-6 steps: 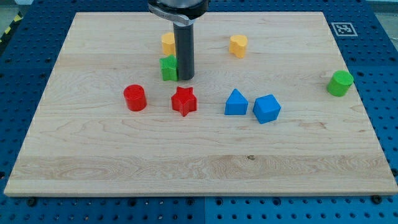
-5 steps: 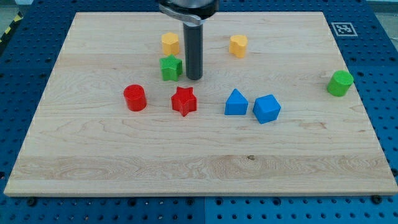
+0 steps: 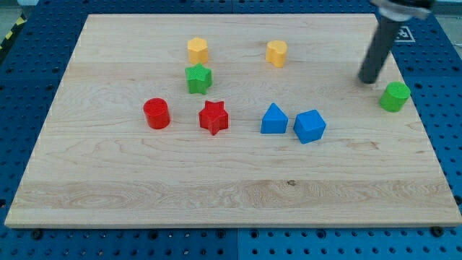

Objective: Push the green circle towards the center

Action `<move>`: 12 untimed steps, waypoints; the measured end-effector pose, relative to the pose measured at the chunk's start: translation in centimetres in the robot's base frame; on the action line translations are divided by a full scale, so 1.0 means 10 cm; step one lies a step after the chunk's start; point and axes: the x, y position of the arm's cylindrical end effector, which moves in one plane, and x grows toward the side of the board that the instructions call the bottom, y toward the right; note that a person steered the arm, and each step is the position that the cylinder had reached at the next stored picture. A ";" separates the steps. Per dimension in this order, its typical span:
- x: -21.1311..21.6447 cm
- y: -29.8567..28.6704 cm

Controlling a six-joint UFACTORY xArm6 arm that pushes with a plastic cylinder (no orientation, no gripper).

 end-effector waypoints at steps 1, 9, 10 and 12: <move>0.03 0.68; 0.57 0.25; 0.46 0.21; 0.40 0.07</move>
